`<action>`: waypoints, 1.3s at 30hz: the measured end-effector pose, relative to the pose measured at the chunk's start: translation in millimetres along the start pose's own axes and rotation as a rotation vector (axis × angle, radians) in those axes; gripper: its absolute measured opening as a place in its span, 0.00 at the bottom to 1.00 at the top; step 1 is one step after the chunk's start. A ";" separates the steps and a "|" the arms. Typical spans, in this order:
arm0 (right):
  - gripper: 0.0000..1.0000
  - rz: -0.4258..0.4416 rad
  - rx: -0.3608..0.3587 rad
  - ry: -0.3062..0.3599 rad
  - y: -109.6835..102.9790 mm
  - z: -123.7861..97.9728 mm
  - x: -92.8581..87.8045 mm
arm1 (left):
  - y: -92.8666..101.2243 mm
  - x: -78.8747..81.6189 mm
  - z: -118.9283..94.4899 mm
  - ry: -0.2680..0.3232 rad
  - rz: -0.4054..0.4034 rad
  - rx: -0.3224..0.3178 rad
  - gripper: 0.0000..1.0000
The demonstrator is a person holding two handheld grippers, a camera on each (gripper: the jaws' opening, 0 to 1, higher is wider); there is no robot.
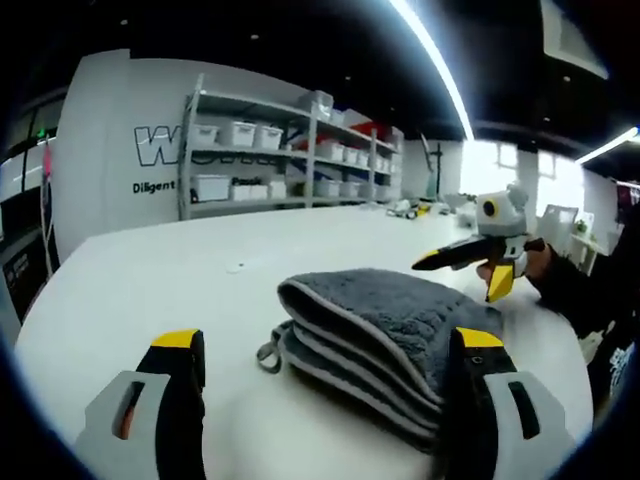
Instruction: Open the folded towel by lifting each exposed corner and separating the folded layers until the towel lies flat within the target outline without major curled edges
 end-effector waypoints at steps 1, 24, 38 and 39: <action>0.99 -0.002 0.000 0.000 -0.2 0.0 -0.1 | -0.4 0.2 -0.1 0.001 0.001 0.003 1.00; 0.96 -0.084 -0.025 0.104 -5.8 -10.5 17.8 | 13.6 16.8 -39.4 0.225 -0.218 0.124 1.00; 0.96 -0.147 -0.057 0.102 -10.2 -11.5 19.8 | 55.1 -10.6 -72.6 0.437 -0.612 0.208 1.00; 0.96 -0.149 -0.058 0.102 -10.1 -11.5 19.9 | 55.7 -11.9 -73.7 0.439 -0.630 0.202 1.00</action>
Point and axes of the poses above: the point that each gripper's makers call its tool centre point, and the gripper's own axes: z roughly forward along the fingers, y roughly to its right, x roughly out of its top, the point moved 6 cm from there along -z, roughly backward along the fingers, and after that the axes turned 12 degrees about -y, right-handed, at the moved point
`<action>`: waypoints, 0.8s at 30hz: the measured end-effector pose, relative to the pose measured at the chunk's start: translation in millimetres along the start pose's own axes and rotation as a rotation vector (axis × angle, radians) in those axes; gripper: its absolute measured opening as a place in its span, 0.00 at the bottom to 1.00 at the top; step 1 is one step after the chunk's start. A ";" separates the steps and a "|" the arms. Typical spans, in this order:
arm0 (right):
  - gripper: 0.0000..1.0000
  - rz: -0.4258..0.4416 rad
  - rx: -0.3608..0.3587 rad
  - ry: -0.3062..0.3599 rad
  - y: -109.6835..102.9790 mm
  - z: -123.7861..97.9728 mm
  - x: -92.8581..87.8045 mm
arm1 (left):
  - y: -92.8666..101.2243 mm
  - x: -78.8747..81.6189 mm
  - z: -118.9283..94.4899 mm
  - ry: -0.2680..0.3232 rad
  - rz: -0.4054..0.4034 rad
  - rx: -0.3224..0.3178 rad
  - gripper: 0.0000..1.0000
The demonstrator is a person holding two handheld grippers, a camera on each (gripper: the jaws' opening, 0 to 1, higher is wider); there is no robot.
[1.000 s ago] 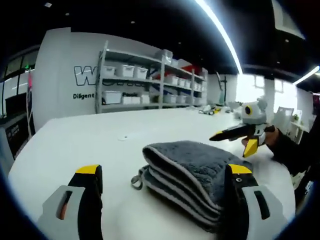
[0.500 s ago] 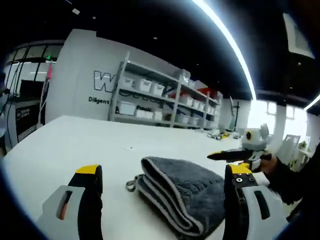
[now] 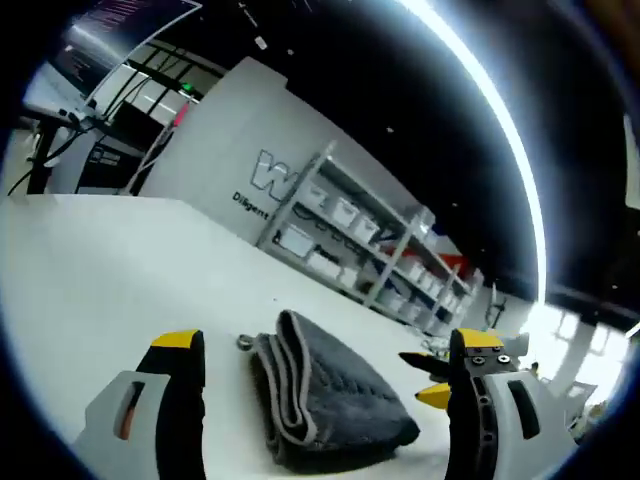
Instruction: Open the folded towel by lifting each exposed corner and separating the folded layers until the towel lies flat within the target outline without major curled edges
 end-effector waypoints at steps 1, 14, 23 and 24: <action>0.96 0.000 -0.001 0.000 0.2 0.0 0.0 | -0.3 -0.3 -2.0 0.001 -0.021 -0.006 1.00; 0.96 0.008 -0.014 0.005 6.6 -0.5 3.0 | 37.1 -35.5 -31.8 0.124 -0.452 -0.176 0.96; 0.95 0.003 -0.020 0.015 9.3 -1.5 6.2 | 53.3 -58.0 -23.5 0.048 -0.554 -0.221 0.97; 0.95 0.006 -0.021 0.017 10.7 -1.8 6.5 | 57.3 -62.1 -20.5 0.026 -0.551 -0.239 0.96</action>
Point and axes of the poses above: the point that each gripper's makers call its tool centre point, and the gripper's own axes: z roughly forward along the fingers, y roughly to its right, x roughly out of its top, the point moved 6 cm from there along -z, roughly backward along the fingers, and after that the axes turned 12 degrees about -y, right-handed, at the moved point
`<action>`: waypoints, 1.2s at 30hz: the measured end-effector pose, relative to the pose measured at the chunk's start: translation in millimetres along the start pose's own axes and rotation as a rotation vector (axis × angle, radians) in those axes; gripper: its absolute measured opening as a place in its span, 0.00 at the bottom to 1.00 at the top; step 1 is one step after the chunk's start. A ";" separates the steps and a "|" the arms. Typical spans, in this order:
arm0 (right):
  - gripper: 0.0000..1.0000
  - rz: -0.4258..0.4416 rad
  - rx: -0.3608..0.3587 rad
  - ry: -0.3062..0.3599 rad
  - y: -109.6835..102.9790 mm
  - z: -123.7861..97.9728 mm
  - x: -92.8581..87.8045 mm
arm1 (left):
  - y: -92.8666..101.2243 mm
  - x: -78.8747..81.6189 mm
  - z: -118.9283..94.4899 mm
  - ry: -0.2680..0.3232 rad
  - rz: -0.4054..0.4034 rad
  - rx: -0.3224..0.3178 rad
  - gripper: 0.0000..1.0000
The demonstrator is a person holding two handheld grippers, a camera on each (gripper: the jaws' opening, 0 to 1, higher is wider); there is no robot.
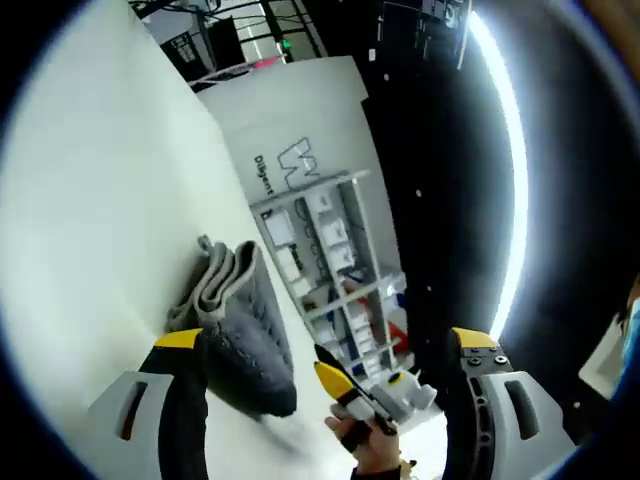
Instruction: Open the folded towel by lifting each exposed corner and separating the folded layers until the towel lies flat within the target outline without major curled edges
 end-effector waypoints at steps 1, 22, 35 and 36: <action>0.95 0.003 -0.001 0.000 1.0 -0.1 0.0 | -1.4 -3.4 2.1 -0.015 -0.005 0.003 0.95; 0.94 0.001 -0.004 0.008 7.7 -1.5 3.2 | -14.8 6.9 19.8 0.006 -0.058 0.045 0.94; 0.94 -0.007 -0.010 0.003 7.5 -2.2 2.6 | -33.5 1.2 32.3 -0.078 0.014 0.180 0.50; 0.94 -0.007 -0.010 0.004 7.4 -2.4 2.8 | -34.2 2.8 32.4 -0.070 -0.003 0.183 0.47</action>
Point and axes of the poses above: the point that each gripper's makers call its tool centre point, and the gripper's own axes: z roughly forward along the fingers, y roughly to its right, x roughly out of its top, the point moved 6 cm from there along -z, roughly backward along the fingers, and after that the axes turned 12 degrees about -y, right-handed, at the moved point
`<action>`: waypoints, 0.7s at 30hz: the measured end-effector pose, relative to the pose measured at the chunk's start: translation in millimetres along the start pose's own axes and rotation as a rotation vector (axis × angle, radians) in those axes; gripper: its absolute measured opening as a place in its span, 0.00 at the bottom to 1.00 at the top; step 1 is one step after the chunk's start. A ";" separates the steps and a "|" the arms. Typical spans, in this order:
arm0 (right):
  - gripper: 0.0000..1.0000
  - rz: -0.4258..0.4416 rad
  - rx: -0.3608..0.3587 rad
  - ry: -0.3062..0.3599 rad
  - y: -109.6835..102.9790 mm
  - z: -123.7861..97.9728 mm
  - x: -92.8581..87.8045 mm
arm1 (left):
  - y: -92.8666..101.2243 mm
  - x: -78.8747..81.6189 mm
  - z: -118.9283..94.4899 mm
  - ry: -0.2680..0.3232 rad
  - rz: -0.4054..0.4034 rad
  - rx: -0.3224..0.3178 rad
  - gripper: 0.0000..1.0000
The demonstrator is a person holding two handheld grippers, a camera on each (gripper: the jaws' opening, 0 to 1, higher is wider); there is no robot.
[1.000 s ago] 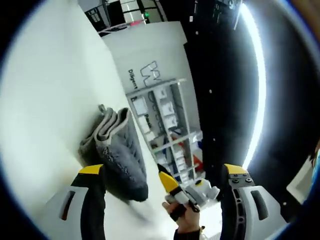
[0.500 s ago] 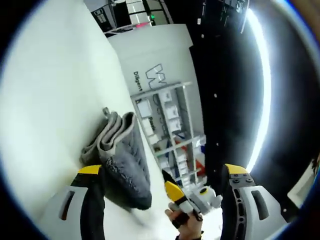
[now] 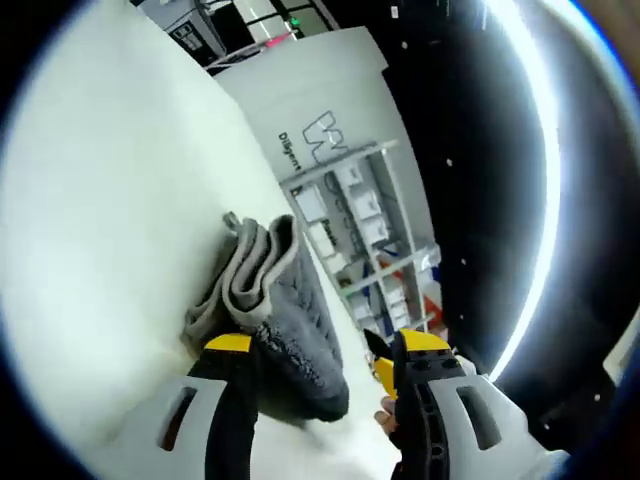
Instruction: Open the folded towel by lifting each exposed corner and separating the folded layers until the towel lies flat within the target outline without major curled edges
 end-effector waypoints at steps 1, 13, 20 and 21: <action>0.94 0.001 -0.001 0.000 0.3 -0.2 0.0 | 0.3 1.0 -0.2 0.006 -0.003 -0.002 0.46; 0.93 0.019 0.009 0.028 4.5 -6.1 3.7 | -7.2 5.7 3.5 0.046 0.016 0.028 0.22; 0.98 0.001 0.076 -0.027 -3.4 -7.2 -6.0 | -8.8 8.7 2.9 0.064 0.057 0.031 0.22; 0.97 0.003 0.076 -0.022 -3.4 -8.2 -5.0 | -7.8 8.6 3.0 0.065 0.073 0.026 0.23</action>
Point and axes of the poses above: the point that each gripper's makers call its tool centre point, and the gripper's own axes: z roughly forward along the fingers, y roughly to its right, x roughly out of its top, the point moved 6 cm from there along -z, roughly backward along the fingers, and after that the axes turned 12 degrees about -y, right-handed, at the moved point
